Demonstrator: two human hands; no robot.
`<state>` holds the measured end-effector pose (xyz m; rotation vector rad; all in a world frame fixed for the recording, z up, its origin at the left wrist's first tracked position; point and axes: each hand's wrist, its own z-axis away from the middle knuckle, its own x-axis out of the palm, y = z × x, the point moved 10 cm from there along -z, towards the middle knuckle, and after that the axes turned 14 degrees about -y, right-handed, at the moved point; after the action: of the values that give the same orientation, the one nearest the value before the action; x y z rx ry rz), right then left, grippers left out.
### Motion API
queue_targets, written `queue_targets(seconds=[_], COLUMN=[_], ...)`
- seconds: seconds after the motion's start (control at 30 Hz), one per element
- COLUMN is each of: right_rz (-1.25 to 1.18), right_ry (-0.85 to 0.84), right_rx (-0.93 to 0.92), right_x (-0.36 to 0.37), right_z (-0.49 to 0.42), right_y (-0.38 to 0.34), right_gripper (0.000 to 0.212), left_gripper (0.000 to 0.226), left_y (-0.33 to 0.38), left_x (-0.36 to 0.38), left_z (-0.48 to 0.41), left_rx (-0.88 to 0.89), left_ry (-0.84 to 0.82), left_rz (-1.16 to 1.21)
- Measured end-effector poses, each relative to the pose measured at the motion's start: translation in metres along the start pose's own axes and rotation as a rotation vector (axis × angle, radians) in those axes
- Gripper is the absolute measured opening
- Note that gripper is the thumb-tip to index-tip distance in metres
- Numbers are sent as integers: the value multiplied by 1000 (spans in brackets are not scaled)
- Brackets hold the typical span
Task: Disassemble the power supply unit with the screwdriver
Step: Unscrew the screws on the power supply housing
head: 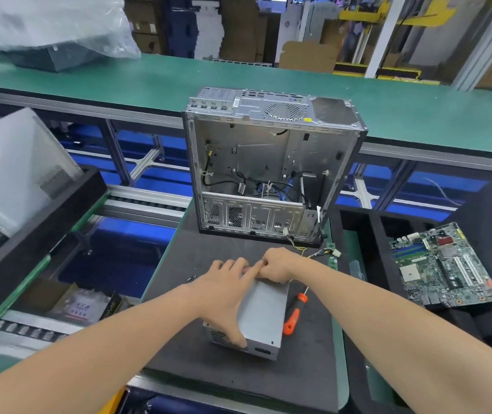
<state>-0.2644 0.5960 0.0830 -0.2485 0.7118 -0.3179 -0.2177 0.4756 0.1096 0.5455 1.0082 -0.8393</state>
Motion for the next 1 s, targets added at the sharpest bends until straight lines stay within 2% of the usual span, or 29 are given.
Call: queue_targets(seconds=[0.27, 0.43, 0.57, 0.6, 0.67, 0.73, 0.8, 1.0], right_rz=[-60, -32, -30, 11, 184, 363, 433, 513], right_ry=[-29, 14, -77, -127, -186, -121, -40, 43], right_rx=[-23, -61, -87, -91, -81, -54, -49, -46], right_x=[4, -3, -5, -2, 9, 26, 41, 51], right_z=[-2, 0, 21, 29, 43, 52, 56, 71], right_y=[10, 4, -2, -6, -14, -21, -28, -40], right_gripper=[57, 47, 41, 59, 118, 151, 163, 172], left_gripper=[165, 158, 149, 147, 142, 131, 125, 134], left_y=[8, 6, 5, 5, 3, 3, 3, -1], left_x=[-12, -11, -10, -10, -9, -9, -5, 4], left_z=[-5, 1, 1, 0, -1, 0, 1, -2], left_rx=[33, 48, 70, 71, 62, 60, 59, 48], left_ry=[-101, -39, -11, -11, -2, 33, 40, 23], left_rz=[14, 68, 76, 76, 76, 65, 57, 33])
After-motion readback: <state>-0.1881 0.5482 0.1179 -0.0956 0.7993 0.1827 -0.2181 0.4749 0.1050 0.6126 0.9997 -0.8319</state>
